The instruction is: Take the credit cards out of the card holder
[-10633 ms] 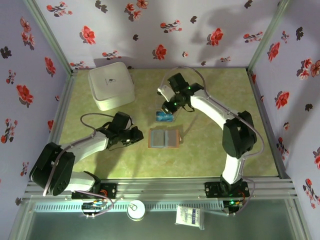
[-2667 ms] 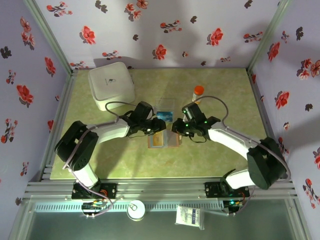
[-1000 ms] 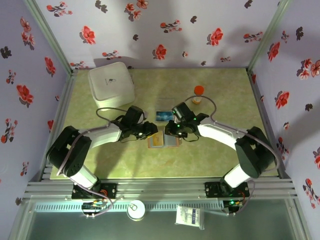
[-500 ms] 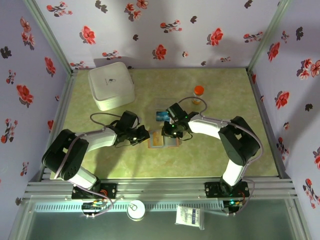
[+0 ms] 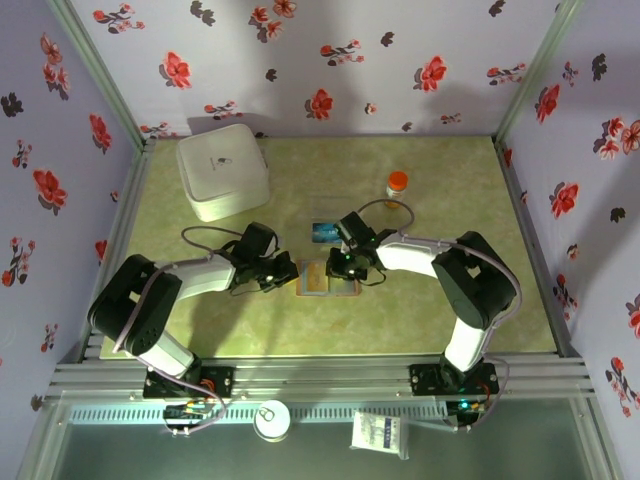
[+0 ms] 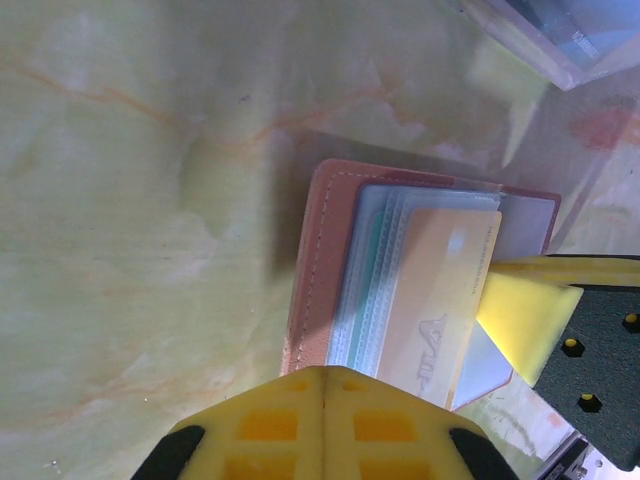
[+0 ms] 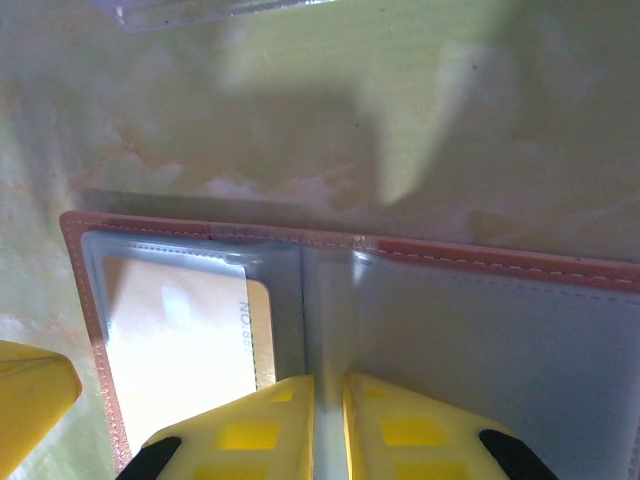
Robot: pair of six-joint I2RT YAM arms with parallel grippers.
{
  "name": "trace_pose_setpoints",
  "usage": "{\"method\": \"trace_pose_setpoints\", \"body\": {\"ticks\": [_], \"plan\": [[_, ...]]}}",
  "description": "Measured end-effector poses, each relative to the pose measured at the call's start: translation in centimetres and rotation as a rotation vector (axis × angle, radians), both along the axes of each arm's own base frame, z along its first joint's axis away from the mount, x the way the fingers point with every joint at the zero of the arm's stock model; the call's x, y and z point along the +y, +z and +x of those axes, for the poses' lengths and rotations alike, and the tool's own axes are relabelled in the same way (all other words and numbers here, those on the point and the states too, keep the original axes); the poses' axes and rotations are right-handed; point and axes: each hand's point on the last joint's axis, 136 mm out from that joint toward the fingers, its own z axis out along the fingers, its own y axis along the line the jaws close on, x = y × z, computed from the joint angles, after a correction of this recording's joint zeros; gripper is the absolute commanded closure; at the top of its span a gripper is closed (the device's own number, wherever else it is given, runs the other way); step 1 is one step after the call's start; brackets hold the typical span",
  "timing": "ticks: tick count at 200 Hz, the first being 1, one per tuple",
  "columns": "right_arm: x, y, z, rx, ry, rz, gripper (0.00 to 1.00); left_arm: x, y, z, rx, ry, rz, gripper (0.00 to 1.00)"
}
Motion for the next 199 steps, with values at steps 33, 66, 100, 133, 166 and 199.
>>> {"method": "trace_pose_setpoints", "body": {"ticks": [33,66,100,133,166,199], "plan": [[-0.2,0.6,0.0,-0.018,-0.007,0.009,0.81,0.0,0.0,0.0,-0.001,0.000,-0.001,0.97],[-0.2,1.8,0.0,-0.043,-0.012,0.028,0.78,0.0,0.2,0.1,-0.006,0.000,-0.003,0.95],[-0.1,3.0,0.1,-0.070,-0.011,0.054,0.75,-0.1,0.5,0.1,-0.012,0.000,-0.008,0.95],[0.2,3.1,-0.1,-0.059,-0.019,0.085,0.74,-0.2,0.6,0.3,-0.015,-0.001,-0.012,0.95],[0.9,3.5,0.0,-0.052,-0.026,0.129,0.74,-0.5,1.0,0.4,-0.019,-0.008,-0.025,0.95],[1.4,3.9,0.1,-0.048,-0.031,0.158,0.72,-0.7,1.2,0.3,-0.019,-0.017,-0.040,0.95]]}}
